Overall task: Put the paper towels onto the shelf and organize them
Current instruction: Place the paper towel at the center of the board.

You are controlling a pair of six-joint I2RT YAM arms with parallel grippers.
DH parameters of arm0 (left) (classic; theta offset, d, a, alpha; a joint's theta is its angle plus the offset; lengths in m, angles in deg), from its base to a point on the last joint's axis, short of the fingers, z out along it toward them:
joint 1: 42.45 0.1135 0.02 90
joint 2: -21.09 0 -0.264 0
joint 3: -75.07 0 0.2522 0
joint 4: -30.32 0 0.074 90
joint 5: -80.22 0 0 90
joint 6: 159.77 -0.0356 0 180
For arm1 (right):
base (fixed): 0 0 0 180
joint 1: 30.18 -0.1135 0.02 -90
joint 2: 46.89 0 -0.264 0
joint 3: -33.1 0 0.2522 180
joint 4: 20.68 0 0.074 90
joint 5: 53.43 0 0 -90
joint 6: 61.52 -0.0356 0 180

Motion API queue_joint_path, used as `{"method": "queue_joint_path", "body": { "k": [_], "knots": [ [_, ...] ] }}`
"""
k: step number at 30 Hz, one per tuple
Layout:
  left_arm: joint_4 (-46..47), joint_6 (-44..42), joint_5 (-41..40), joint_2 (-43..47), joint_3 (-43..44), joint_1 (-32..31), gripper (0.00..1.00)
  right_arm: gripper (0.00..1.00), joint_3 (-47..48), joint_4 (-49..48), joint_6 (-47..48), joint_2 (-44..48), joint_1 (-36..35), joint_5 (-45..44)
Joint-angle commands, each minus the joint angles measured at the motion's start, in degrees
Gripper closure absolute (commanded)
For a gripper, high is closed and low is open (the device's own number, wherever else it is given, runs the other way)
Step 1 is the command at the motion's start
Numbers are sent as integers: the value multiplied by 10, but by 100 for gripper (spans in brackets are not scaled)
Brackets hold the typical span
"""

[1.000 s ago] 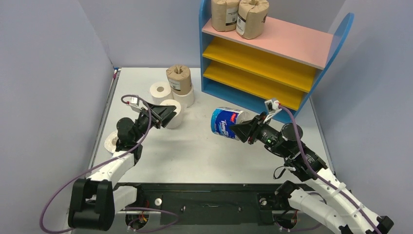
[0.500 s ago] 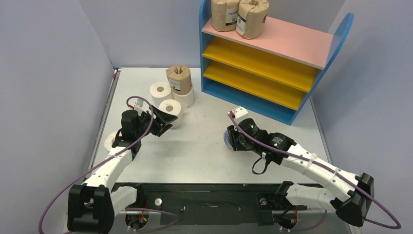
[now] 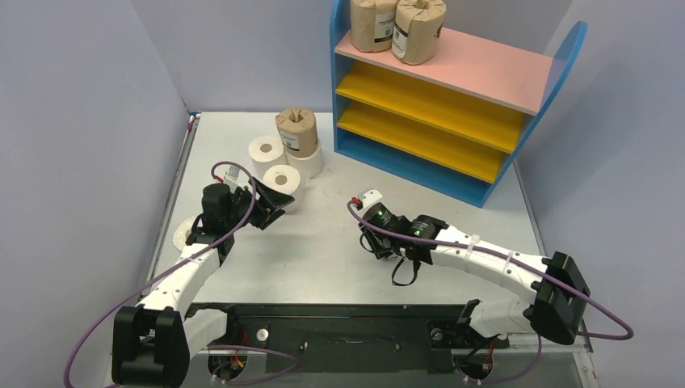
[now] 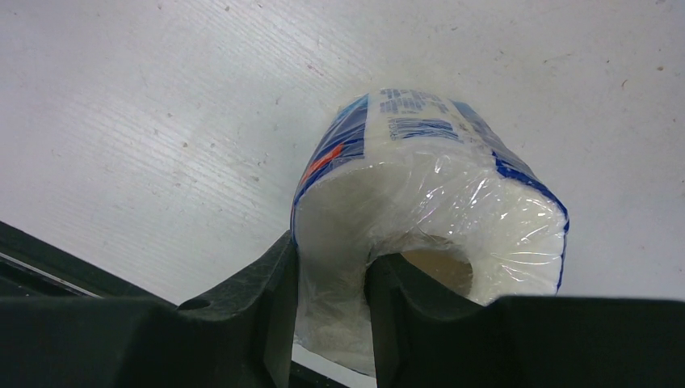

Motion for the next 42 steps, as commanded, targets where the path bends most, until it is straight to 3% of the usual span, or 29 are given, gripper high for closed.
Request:
{"method": "queue_joint_path", "body": {
  "k": [1,8,16,19,22,26,27,30,33,38,42],
  "knots": [
    [-4,-29,-5,4,10,-7,37,72,35,-4,-1,-27,-6,-26],
    [-37,-59,-30,0,29,-38,37,63,47,2,-6,-50,-7,-21],
    [-93,-75,-77,9,38,-50,32,37,75,31,-11,-34,-8,-19],
    [-102,-73,-85,10,42,-49,24,30,86,42,-16,-11,-7,-23],
    [-115,-51,-86,7,46,-38,0,26,90,36,-30,28,-6,-71],
    [-47,3,-27,-5,15,0,4,22,33,-32,-92,104,14,-195],
    [-12,14,-3,-12,0,3,4,21,0,-47,-106,117,28,-187],
    [20,6,34,-17,-6,-6,4,19,-52,-100,-174,156,137,-54],
    [-59,-75,-5,14,35,-44,4,19,-96,-135,-194,162,202,38],
    [-196,-167,-175,69,105,-147,4,20,-136,-183,-221,167,208,100],
    [-208,-177,-196,91,92,-162,4,21,-141,-185,-228,143,207,110]
  ]
}}
